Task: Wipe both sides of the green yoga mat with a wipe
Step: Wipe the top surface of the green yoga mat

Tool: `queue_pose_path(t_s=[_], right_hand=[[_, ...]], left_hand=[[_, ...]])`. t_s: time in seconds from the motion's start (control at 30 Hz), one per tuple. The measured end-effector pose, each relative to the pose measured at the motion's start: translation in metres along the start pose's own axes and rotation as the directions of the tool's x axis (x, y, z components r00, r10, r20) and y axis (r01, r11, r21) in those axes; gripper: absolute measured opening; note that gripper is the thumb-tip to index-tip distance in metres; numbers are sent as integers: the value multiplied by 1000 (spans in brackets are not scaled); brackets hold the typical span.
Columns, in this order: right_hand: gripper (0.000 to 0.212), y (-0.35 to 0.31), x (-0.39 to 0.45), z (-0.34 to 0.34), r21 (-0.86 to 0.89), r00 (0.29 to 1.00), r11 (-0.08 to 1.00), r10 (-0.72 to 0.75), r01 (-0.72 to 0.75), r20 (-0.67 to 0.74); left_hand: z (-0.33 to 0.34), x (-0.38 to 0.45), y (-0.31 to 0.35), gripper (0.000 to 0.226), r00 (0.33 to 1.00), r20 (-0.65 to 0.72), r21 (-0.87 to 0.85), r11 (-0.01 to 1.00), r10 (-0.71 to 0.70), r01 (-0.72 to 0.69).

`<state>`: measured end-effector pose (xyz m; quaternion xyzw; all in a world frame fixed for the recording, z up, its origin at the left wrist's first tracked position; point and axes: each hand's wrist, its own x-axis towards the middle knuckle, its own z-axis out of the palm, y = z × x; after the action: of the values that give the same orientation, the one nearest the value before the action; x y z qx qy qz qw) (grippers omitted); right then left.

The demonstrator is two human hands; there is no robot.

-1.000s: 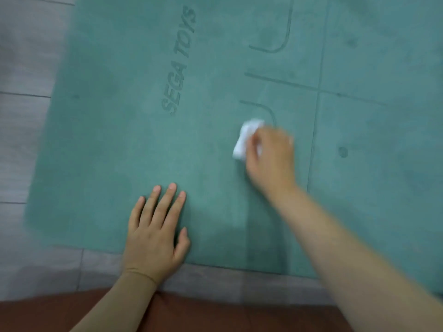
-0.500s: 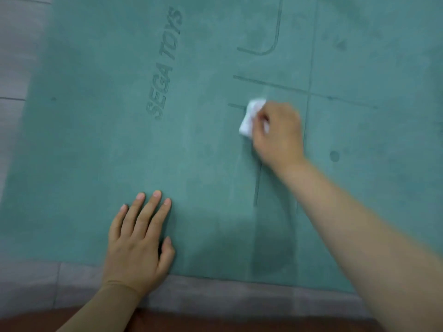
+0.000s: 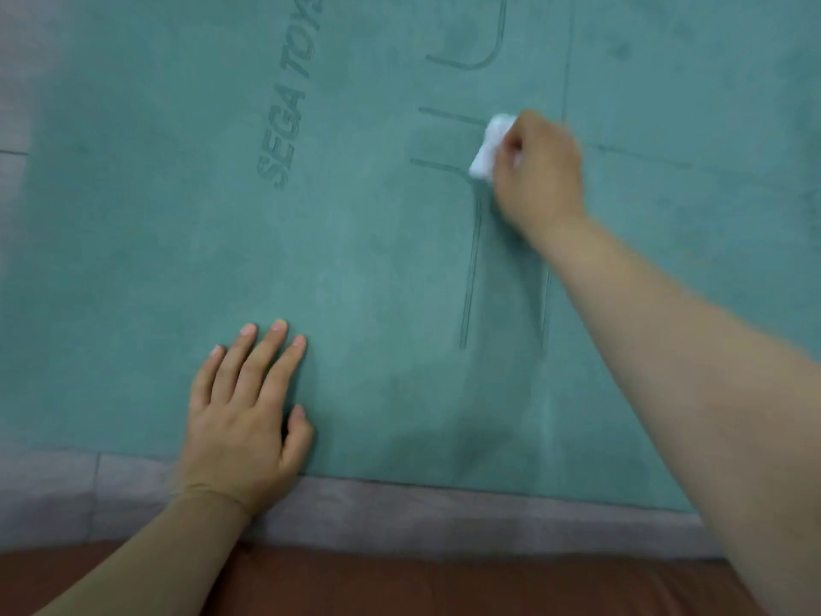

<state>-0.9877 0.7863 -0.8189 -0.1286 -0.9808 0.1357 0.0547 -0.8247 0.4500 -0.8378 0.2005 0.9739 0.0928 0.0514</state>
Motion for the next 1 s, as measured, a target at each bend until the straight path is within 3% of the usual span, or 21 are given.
queue_pose_path(t_s=[0.03, 0.07, 0.13, 0.17, 0.2, 0.23, 0.27, 0.3, 0.33, 0.4, 0.43, 0.5, 0.57, 0.6, 0.7, 0.73, 0.77, 0.8, 0.87, 0.93, 1.0], right_hand=[[8, -8, -41, -4, 82, 980, 979, -191, 186, 55], [10, -16, -92, -13, 138, 899, 912, -406, 386, 164], [19, -18, -190, -37, 242, 520, 674, -709, 698, 477], [17, -8, -214, -43, 289, 317, 525, -781, 801, 538], [13, 7, -213, -44, 317, 188, 405, -821, 858, 539], [11, 18, -191, -41, 297, 155, 340, -849, 892, 506], [9, 25, -155, -34, 208, 217, 336, -868, 918, 446], [6, 30, -112, -22, 72, 349, 395, -872, 916, 343], [5, 32, -64, -13, -45, 544, 551, -804, 833, 240], [19, 40, 14, -11, -159, 906, 892, -414, 424, 91], [23, 43, 30, -11, -142, 983, 972, -181, 185, 41], [21, 39, 7, -8, -87, 998, 994, -58, 59, 21], [9, 31, -74, -11, 54, 962, 965, -262, 258, 81], [9, 26, -127, -21, 116, 896, 918, -396, 380, 201], [13, 34, -240, -55, 271, 435, 639, -719, 719, 542], [9, 43, -235, -55, 290, 320, 540, -767, 790, 556], [6, 48, -210, -50, 268, 282, 473, -801, 839, 528], [5, 51, -173, -42, 194, 331, 461, -820, 866, 467], [5, 57, -83, -22, -26, 633, 653, -724, 757, 274], [18, 65, 1, -19, -155, 935, 923, -341, 353, 99], [22, 64, 31, -16, -61, 996, 994, 93, -93, -6]], left_hand=[[-1, 0, 0, 67, 1000, -4, -3, 1000, -4, 4], [-1, 0, 0, 66, 1000, -7, -6, 1000, -7, 7], [-1, 0, 0, 66, 1000, -14, -11, 1000, -2, 1], [-1, 0, -1, 66, 1000, -22, -12, 1000, 1, -1], [0, 0, -1, 66, 1000, -29, -11, 1000, 3, -4], [1, 0, -1, 66, 999, -32, -5, 1000, 8, -9], [1, 0, -1, 66, 999, -32, -3, 1000, 12, -12], [2, 0, -1, 66, 999, -32, -7, 1000, 8, -8], [3, 0, -2, 66, 999, -32, -8, 1000, 3, -3], [4, -1, -2, 66, 1000, -25, -2, 1000, -7, 7], [3, -1, -2, 65, 1000, -24, -4, 1000, -13, 13], [3, 0, 0, 66, 1000, -9, -7, 1000, -7, 7], [0, -1, 0, 66, 1000, 0, -20, 1000, -16, 16], [-1, -1, -1, 66, 1000, -4, -25, 999, -21, 21], [0, -2, 1, 65, 999, -22, -29, 999, -24, 24], [0, -1, 2, 65, 999, -31, -31, 999, -25, 24], [0, 0, 1, 65, 999, -34, -28, 999, -22, 21], [1, 1, 1, 64, 999, -34, -26, 1000, -16, 15], [1, 1, -1, 64, 999, -31, -34, 999, -7, 6], [2, 0, -1, 64, 999, -36, -31, 1000, -7, 5], [2, 0, 0, 64, 999, -43, -29, 999, -13, 12]])
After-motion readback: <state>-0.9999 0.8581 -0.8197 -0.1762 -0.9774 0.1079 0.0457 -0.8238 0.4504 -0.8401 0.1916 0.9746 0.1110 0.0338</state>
